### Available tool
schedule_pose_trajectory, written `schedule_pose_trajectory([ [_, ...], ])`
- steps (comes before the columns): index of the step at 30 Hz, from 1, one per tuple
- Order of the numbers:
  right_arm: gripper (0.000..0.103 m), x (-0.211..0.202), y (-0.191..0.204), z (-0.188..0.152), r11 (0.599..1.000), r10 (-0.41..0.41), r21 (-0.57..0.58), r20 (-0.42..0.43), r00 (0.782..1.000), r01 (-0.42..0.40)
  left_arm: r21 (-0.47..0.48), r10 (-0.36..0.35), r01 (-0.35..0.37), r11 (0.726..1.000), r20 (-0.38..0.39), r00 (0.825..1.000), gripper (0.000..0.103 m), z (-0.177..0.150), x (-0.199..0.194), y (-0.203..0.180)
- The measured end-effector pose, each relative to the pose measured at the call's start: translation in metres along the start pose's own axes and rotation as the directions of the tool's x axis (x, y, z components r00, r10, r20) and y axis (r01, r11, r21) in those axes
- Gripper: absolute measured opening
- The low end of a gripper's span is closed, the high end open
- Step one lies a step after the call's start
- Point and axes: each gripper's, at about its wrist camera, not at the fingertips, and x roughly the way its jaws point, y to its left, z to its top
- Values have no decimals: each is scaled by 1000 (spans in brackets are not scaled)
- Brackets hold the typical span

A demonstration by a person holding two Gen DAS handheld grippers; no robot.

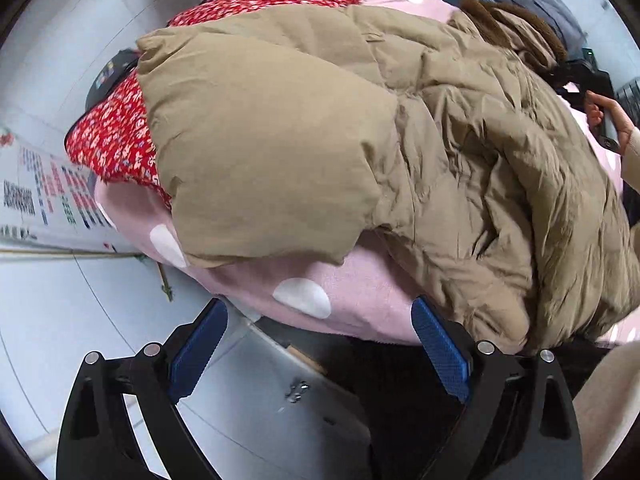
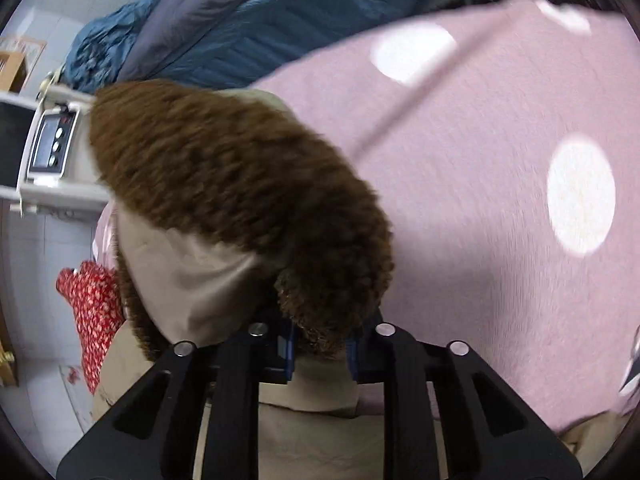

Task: Fold large clothes
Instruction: 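Grasp the brown hood with the right tool and lift it up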

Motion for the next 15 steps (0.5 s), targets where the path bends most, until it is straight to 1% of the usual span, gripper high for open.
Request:
schedule_pose_trajectory([
  [2, 16, -32, 24, 23, 997, 21, -71, 70, 997, -16, -16, -11, 12, 1000, 11, 1000, 91, 8, -3, -7],
  [3, 15, -57, 37, 40, 995, 56, -91, 123, 991, -45, -13, -14, 14, 1000, 25, 1000, 91, 13, -5, -11],
  [4, 14, -77, 45, 53, 993, 79, -101, 158, 984, -64, -3, -14, 14, 1000, 45, 999, 91, 20, -8, -14],
  [6, 14, -115, 64, 80, 988, 115, -122, 210, 971, -90, 20, -20, 18, 1000, 83, 996, 91, 33, -15, -19],
  [7, 14, -137, 78, 94, 985, 115, -152, 244, 963, -79, 32, -31, 28, 999, 107, 994, 91, 40, -19, -25],
  [8, 14, -152, 88, 101, 983, 103, -175, 276, 956, -55, 42, -46, 41, 998, 125, 991, 91, 47, -22, -29],
  [10, 14, -176, 108, 118, 975, 87, -222, 354, 931, -6, 62, -76, 67, 996, 149, 986, 91, 62, -23, -42],
  [11, 15, -181, 112, 123, 974, 76, -225, 374, 924, 11, 66, -81, 71, 995, 154, 985, 91, 66, -23, -47],
  [12, 21, -181, 112, 128, 977, 63, -214, 370, 927, 19, 73, -88, 77, 994, 163, 983, 91, 71, -22, -52],
  [13, 29, -175, 110, 132, 981, 42, -193, 329, 943, 24, 82, -99, 86, 993, 175, 980, 92, 76, -20, -59],
  [14, 35, -172, 108, 125, 984, 21, -176, 304, 952, 34, 89, -107, 92, 992, 180, 978, 92, 79, -18, -65],
  [15, 48, -168, 103, 118, 986, 5, -161, 274, 962, 40, 97, -113, 97, 991, 179, 977, 94, 81, -13, -73],
])
